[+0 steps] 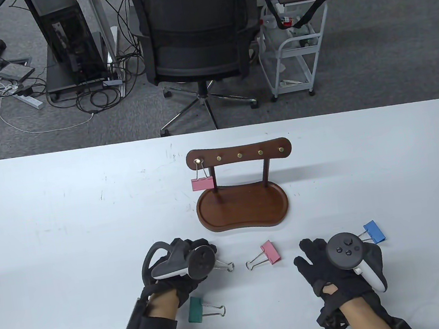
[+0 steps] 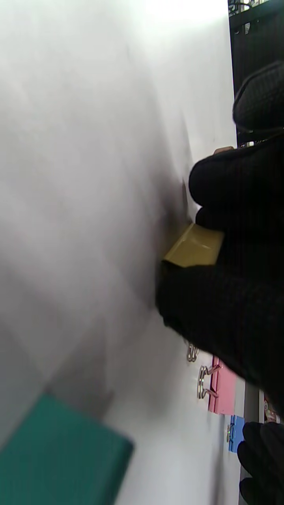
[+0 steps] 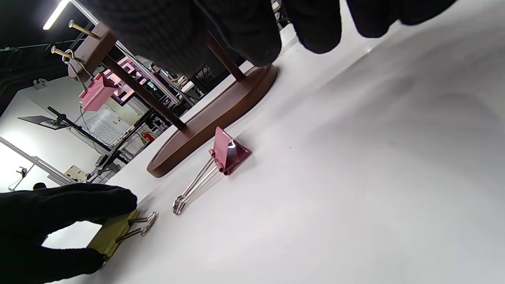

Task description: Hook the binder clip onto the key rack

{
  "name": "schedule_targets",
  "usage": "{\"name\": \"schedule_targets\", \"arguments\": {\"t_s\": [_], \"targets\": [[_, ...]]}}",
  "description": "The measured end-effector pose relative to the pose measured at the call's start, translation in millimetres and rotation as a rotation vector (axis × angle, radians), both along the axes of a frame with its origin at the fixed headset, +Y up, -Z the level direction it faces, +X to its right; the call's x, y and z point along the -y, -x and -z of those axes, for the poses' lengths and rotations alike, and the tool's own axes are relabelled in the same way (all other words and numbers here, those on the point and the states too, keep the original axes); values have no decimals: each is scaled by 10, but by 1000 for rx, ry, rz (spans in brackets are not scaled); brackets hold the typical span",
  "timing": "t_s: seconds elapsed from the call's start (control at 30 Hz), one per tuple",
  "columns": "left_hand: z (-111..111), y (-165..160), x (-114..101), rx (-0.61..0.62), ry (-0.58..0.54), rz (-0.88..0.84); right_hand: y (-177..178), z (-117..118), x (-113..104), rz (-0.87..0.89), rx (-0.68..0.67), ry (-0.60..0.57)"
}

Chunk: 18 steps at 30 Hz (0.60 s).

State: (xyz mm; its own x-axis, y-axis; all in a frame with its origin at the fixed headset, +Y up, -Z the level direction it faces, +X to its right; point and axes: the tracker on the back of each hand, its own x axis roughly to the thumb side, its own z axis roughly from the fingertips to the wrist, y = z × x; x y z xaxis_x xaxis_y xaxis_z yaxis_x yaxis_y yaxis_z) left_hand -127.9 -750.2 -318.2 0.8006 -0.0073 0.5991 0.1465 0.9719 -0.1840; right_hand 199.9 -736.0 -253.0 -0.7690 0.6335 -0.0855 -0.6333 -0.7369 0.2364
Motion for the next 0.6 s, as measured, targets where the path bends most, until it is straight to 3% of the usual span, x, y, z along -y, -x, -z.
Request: {"name": "schedule_targets", "arguments": {"t_s": [0.3,0.6], "targets": [[-35,62,-44,-30,-89,-43,-1,1,5,4,-2,-1],[-197,33,-326,-113,-253,-110,55,3,29,-4,-24,4]]}}
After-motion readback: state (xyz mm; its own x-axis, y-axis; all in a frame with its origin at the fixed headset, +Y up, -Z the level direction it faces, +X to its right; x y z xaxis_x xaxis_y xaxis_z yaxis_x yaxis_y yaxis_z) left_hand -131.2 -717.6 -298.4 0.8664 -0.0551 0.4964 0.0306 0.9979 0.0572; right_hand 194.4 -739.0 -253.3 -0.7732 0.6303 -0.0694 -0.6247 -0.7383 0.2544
